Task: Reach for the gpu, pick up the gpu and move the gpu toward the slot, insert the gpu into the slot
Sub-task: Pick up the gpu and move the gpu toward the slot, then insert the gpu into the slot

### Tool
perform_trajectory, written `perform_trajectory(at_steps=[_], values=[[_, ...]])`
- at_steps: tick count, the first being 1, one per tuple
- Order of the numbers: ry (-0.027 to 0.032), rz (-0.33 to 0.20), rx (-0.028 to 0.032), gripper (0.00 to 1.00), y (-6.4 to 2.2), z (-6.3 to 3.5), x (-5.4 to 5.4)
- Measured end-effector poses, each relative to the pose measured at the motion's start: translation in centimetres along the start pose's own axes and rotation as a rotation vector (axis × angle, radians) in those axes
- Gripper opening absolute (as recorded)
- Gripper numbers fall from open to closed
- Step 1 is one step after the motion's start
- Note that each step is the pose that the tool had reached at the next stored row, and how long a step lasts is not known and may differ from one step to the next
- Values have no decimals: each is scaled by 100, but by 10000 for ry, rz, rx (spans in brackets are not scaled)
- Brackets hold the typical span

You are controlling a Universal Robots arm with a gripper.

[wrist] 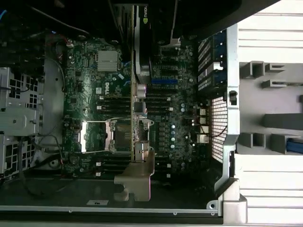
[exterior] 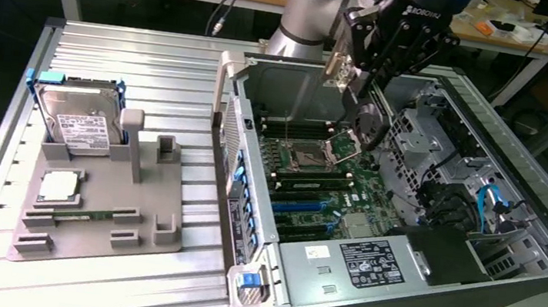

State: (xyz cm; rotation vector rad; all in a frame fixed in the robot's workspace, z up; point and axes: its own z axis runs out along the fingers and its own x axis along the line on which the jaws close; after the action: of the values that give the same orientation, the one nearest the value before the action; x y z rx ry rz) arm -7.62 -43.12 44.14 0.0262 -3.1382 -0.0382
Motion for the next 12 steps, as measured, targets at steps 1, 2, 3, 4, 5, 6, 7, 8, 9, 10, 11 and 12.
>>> perform_trajectory(at_steps=[1, 2, 3, 4, 5, 6, 7, 8, 9, 10, 11, 12], values=[[-12, 0, 0, 27, -1, 6, -48], [-27, -2, 0, 27, -2, 12, -80], [-47, -2, 1, 27, -2, 18, -120], [-63, -2, 2, 27, -3, 23, -155], [-81, -1, 2, 27, -4, 29, -192], [-97, -3, 1, 27, -5, 34, -218], [-119, -5, 1, 27, -5, 41, -250], [-136, -7, 2, 27, -6, 46, -267], [-140, -7, 1, 27, -6, 48, -270], [-140, -7, 2, 27, -6, 48, -270], [-141, -6, 3, 27, -6, 48, -270], [-140, -22, 3, 27, -6, 49, -278]])
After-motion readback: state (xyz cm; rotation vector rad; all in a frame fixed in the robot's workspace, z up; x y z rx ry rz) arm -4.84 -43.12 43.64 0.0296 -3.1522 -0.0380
